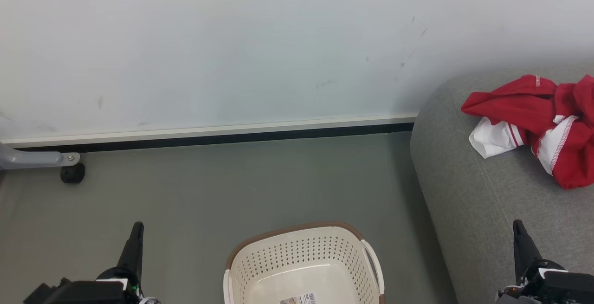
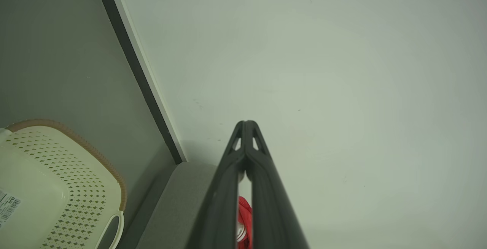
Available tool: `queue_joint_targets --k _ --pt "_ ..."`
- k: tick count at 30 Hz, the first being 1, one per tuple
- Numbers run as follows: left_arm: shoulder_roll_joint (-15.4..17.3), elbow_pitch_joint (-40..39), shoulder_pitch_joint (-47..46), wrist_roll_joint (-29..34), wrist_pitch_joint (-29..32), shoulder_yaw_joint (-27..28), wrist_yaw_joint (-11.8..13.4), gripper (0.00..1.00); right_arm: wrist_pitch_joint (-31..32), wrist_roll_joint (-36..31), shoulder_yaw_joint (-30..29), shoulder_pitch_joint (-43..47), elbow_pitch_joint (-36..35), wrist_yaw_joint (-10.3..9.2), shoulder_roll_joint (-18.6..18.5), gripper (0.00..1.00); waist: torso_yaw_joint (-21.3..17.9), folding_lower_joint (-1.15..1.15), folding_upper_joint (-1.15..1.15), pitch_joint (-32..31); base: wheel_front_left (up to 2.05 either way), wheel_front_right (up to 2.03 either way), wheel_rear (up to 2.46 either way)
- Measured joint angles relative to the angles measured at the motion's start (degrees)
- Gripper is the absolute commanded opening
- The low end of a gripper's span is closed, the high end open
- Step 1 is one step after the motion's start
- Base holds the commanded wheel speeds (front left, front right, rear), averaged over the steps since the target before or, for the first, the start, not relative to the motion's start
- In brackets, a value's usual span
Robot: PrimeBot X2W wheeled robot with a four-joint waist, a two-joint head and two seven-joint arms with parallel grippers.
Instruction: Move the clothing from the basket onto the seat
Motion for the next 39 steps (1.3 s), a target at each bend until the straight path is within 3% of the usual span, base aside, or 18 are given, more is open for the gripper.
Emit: queue_joint_targets --k 39 --pt "0.0 0.1 0.0 0.0 0.0 0.0 0.0 0.0 0.0 0.0 0.0 0.0 0.0 0.01 0.0 0.0 0.0 0.0 0.0 0.0 0.0 0.0 0.0"
